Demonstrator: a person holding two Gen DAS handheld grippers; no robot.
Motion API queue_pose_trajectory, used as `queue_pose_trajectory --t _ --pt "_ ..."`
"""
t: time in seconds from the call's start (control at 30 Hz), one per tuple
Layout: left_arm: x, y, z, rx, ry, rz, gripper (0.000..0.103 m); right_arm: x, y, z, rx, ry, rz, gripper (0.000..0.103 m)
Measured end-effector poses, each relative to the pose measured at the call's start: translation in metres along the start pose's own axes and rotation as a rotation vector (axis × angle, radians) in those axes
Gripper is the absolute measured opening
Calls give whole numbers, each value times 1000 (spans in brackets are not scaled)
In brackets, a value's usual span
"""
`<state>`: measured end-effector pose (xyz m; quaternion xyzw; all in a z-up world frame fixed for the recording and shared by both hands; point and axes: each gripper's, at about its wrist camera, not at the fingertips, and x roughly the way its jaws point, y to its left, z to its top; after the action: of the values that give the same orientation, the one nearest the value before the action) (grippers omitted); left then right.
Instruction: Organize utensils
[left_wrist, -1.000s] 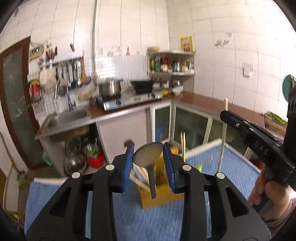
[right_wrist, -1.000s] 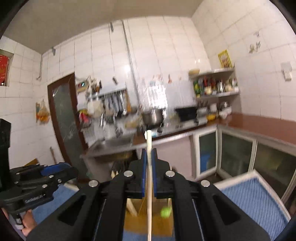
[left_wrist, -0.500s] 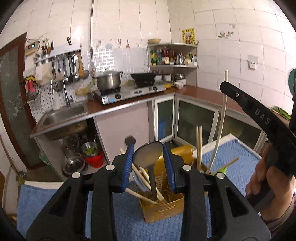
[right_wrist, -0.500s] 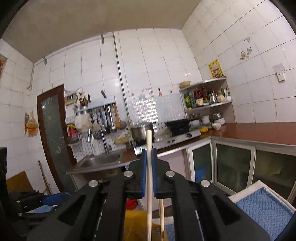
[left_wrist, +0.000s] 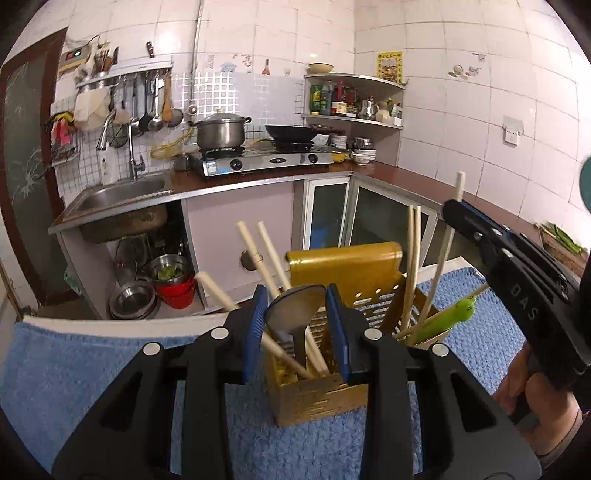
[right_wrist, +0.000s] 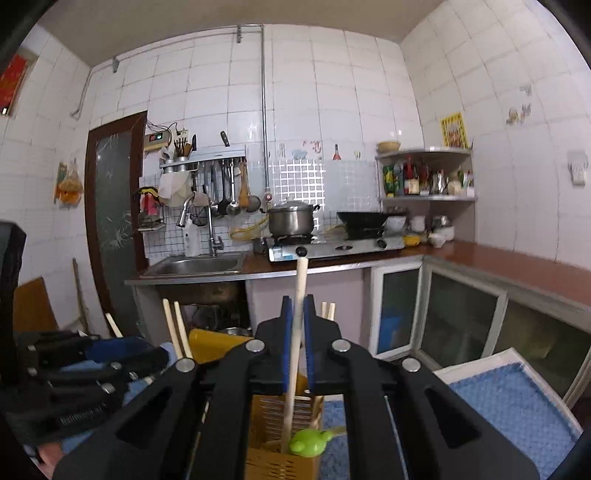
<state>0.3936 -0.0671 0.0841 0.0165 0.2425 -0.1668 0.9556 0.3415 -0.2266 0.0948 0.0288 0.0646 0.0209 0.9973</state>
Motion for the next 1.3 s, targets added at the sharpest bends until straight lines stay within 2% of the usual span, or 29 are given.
queue_pose_trajectory --t 0.13,0.2,0.27,0.3,0.43,0.47,0.5,0.6,0.73,0.83,0.93,1.03,1.17,1.3 --pt "-16 7 -1 -37 -11 -21 33 -3 -1 5 11 50 43 7" --pt "-31 8 2 -50 -26 -17 48 -3 0 7 8 72 42 8" --pt "-49 9 6 -56 -53 -1 54 -9 -4 12 33 83 39 32" --pt "-59 11 8 -54 -65 7 57 -13 -6 13 51 83 42 55" --pt "-99 20 8 -67 -95 58 73 -36 -10 21 59 85 24 56" --pt "-110 22 5 -72 -106 76 80 -42 -10 22 60 93 19 57" --pt "-118 23 2 -73 -115 89 87 -52 -11 21 63 101 17 59" --pt "-149 24 -17 -60 -139 146 98 -82 -10 16 53 109 -6 69" --pt "-184 20 -49 -49 -143 201 98 -134 -1 -4 22 123 -13 92" --pt "-214 13 -79 -46 -138 246 98 -173 8 -23 -16 130 -17 98" --pt "-235 6 -104 -47 -127 264 98 -207 15 -42 -7 146 -5 99" --pt "-254 -4 -134 -60 -114 257 98 -234 21 -64 19 204 -2 99" --pt "-266 -15 -170 -63 -99 216 98 -260 36 -92 -1 232 -13 99" --pt "-267 -25 -206 -46 -87 214 98 -278 48 -116 -14 249 -20 99"
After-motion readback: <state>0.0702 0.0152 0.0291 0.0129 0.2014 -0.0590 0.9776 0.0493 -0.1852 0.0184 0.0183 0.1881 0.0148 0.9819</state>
